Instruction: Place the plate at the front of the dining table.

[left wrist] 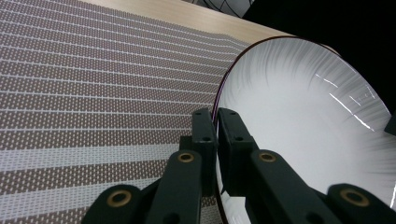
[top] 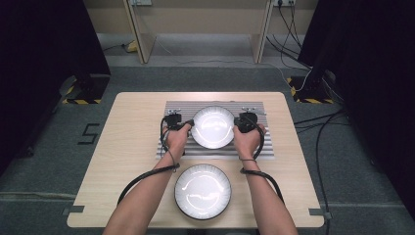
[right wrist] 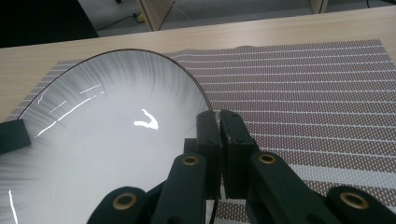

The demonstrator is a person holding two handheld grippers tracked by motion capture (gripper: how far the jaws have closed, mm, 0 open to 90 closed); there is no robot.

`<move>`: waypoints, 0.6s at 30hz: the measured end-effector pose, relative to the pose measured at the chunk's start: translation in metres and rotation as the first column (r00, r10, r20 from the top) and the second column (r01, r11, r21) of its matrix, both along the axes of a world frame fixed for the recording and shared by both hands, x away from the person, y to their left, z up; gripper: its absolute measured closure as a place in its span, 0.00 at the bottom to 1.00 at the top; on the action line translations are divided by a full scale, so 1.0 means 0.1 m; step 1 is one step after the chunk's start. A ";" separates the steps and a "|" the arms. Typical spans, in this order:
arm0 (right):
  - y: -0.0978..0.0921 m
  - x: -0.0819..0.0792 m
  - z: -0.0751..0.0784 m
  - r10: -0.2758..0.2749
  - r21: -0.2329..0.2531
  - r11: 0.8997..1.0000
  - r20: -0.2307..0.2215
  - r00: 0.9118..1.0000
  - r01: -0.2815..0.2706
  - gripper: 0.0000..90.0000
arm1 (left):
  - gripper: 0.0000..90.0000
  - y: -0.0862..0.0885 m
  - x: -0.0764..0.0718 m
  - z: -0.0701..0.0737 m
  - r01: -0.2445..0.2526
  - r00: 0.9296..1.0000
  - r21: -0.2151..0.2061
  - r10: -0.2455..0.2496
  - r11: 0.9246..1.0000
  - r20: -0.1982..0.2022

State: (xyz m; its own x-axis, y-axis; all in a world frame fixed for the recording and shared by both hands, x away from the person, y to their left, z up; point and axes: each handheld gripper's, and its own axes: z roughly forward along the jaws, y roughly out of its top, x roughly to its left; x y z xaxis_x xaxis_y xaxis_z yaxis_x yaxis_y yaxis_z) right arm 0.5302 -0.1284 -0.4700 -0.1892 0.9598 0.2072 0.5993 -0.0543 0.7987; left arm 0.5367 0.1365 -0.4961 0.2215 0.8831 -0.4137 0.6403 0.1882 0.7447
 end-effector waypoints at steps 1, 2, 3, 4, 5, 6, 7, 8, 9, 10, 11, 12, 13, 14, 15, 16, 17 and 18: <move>0.00 0.00 0.00 0.000 0.000 1.000 0.000 1.000 0.000 0.97 | 0.95 0.00 0.00 0.00 0.000 1.000 0.000 0.000 1.000 0.000; 0.00 0.00 -0.01 0.002 -0.005 1.000 -0.006 1.000 -0.002 0.97 | 0.95 0.00 0.00 -0.02 0.003 1.000 0.001 -0.003 1.000 -0.005; 0.00 0.01 -0.02 0.004 -0.007 1.000 -0.007 1.000 -0.005 0.97 | 0.95 0.00 0.00 -0.03 0.007 1.000 0.003 -0.007 1.000 -0.007; 0.00 0.01 -0.02 0.002 -0.006 1.000 -0.013 1.000 -0.002 0.97 | 0.95 0.00 0.00 -0.03 0.009 1.000 0.003 -0.009 1.000 -0.010; 0.00 0.01 -0.02 0.002 -0.006 1.000 -0.013 1.000 -0.002 0.97 | 0.95 0.00 0.00 -0.03 0.009 1.000 0.003 -0.009 1.000 -0.010; 0.00 0.01 -0.03 0.002 -0.003 1.000 -0.017 1.000 -0.002 0.97 | 0.95 0.00 0.00 -0.04 0.008 1.000 0.001 -0.008 1.000 -0.016; 0.00 0.01 -0.03 0.002 -0.003 1.000 -0.017 1.000 -0.002 0.97 | 0.95 0.01 0.00 -0.05 0.005 1.000 -0.005 -0.005 1.000 -0.019; 0.01 0.01 -0.03 0.001 -0.004 1.000 -0.017 1.000 -0.001 0.97 | 0.95 0.01 0.00 -0.05 0.003 1.000 -0.006 -0.003 1.000 -0.023; 0.01 0.02 -0.03 0.000 -0.004 1.000 -0.018 1.000 0.000 0.97 | 0.95 0.00 0.01 -0.05 0.001 1.000 -0.003 -0.001 1.000 -0.027; 0.01 0.02 -0.03 0.001 -0.006 1.000 -0.022 1.000 -0.001 0.97 | 0.94 0.00 0.01 -0.04 0.001 1.000 -0.001 -0.001 1.000 -0.031; 0.01 0.02 -0.03 0.001 -0.006 1.000 -0.022 1.000 -0.001 0.97 | 0.94 0.00 0.01 -0.04 0.001 1.000 -0.001 -0.001 1.000 -0.031; 0.00 0.02 -0.04 -0.001 -0.006 1.000 -0.026 1.000 0.001 0.97 | 0.94 -0.01 0.02 -0.04 0.004 1.000 -0.004 -0.004 1.000 -0.030; 0.00 0.02 -0.04 -0.001 -0.006 1.000 -0.026 1.000 0.001 0.97 | 0.94 -0.01 0.02 -0.04 0.004 1.000 -0.004 -0.004 1.000 -0.030; 0.00 0.03 -0.05 -0.004 -0.004 1.000 -0.039 0.999 0.004 0.97 | 0.94 -0.02 0.03 -0.04 0.003 0.999 0.004 -0.003 1.000 -0.037; -0.01 0.03 -0.06 -0.003 -0.006 1.000 -0.045 0.999 0.003 0.97 | 0.94 -0.02 0.03 -0.04 0.003 0.999 0.004 -0.003 1.000 -0.037; -0.01 0.04 -0.07 -0.004 -0.009 1.000 -0.052 0.999 0.003 0.97 | 0.93 -0.02 0.03 -0.05 0.006 0.999 0.006 -0.005 1.000 -0.048; -0.01 0.04 -0.07 -0.004 -0.009 1.000 -0.052 0.999 0.003 0.97 | 0.92 -0.02 0.03 -0.05 0.006 0.999 0.006 -0.005 1.000 -0.048; -0.02 0.04 -0.10 0.000 -0.010 1.000 -0.062 0.998 0.000 0.97 | 0.91 -0.03 0.04 -0.07 0.015 0.998 0.004 -0.014 1.000 -0.056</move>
State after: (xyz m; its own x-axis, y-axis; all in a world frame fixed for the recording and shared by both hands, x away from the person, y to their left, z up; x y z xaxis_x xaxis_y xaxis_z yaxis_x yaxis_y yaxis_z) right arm 0.5338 -0.1299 -0.4804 -0.1762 0.9619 0.2089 0.6479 -0.0465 0.7603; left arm 0.5407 0.1335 -0.5030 0.2109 0.8819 -0.4215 0.6835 0.1752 0.7086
